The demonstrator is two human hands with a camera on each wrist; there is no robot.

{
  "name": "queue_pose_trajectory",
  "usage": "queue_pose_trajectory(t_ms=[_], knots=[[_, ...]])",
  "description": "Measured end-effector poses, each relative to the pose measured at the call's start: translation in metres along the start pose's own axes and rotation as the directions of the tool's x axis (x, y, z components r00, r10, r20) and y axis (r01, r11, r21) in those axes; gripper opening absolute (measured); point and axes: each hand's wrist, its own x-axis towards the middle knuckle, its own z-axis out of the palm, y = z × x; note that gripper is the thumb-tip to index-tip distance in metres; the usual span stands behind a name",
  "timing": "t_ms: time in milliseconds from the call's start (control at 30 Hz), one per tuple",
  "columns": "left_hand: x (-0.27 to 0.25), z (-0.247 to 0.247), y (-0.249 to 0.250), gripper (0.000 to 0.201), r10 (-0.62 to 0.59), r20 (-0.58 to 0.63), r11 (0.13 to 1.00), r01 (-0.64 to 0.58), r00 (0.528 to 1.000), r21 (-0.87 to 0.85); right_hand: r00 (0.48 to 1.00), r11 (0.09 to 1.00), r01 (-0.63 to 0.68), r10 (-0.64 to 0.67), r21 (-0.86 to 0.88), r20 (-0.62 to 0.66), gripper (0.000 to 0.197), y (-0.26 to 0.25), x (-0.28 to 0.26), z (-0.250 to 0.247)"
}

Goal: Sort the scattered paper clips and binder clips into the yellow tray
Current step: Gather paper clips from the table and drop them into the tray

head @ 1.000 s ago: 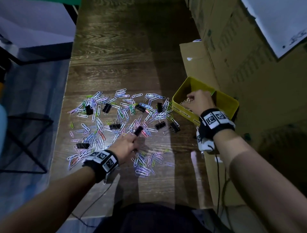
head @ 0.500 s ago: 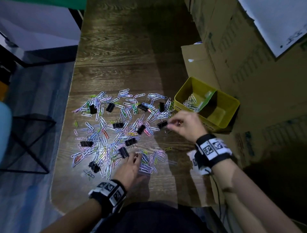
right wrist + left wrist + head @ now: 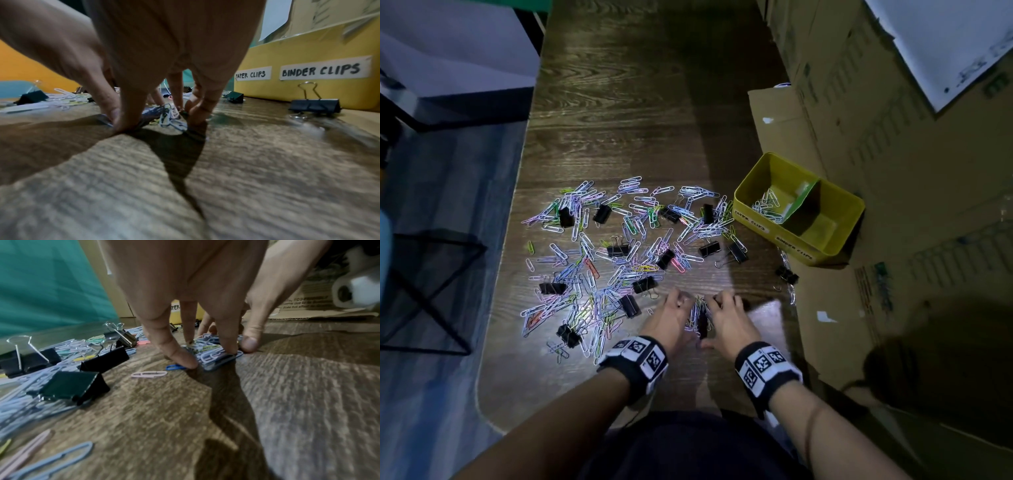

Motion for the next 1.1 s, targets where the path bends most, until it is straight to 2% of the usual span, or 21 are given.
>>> queue_pose_trajectory(t_ms=[100,233,333,500,633,733,867,967,1100], knots=[[0.003,-0.001,-0.003,0.061,0.019,0.014,1.0,-0.019,1.0,-0.011,0.999,0.997,0.038,-0.038,0.065,0.001,0.061,-0.005,0.003,-0.002],[0.002,-0.007,-0.006,0.059,0.006,-0.012,0.995,-0.007,1.0,-0.098,0.998,0.991,0.061,-0.064,0.116,0.025,0.04,-0.007,0.002,-0.004],[0.002,-0.014,-0.008,0.054,-0.033,-0.014,0.978,0.029,0.999,-0.209,0.999,0.991,0.044,-0.047,0.129,0.026,0.034,-0.007,0.0,-0.006],[0.009,-0.02,-0.01,0.041,-0.063,-0.021,0.964,0.055,0.998,-0.26,0.999,0.989,0.038,-0.038,0.141,-0.001,0.022,-0.007,0.003,-0.01],[0.016,-0.024,-0.019,0.024,-0.137,0.019,0.905,0.133,0.99,-0.404,1.0,0.968,0.003,0.004,0.251,-0.027,0.026,-0.001,0.005,-0.014],[0.02,-0.027,-0.031,0.025,-0.182,0.088,0.869,0.202,0.979,-0.452,0.997,0.937,-0.053,0.067,0.344,-0.03,0.031,0.004,0.008,-0.014],[0.023,-0.037,-0.037,0.025,-0.189,0.159,0.764,0.247,0.969,-0.596,0.994,0.889,-0.079,0.104,0.451,-0.031,0.033,0.008,0.008,-0.019],[0.024,-0.047,-0.036,0.021,-0.216,0.212,0.603,0.301,0.953,-0.739,0.993,0.855,-0.085,0.116,0.512,-0.028,0.036,0.013,0.009,-0.027],[0.026,-0.072,-0.033,0.019,-0.142,0.258,0.486,0.294,0.956,-0.823,0.989,0.778,-0.086,0.143,0.622,-0.043,0.039,0.02,0.008,-0.041]])
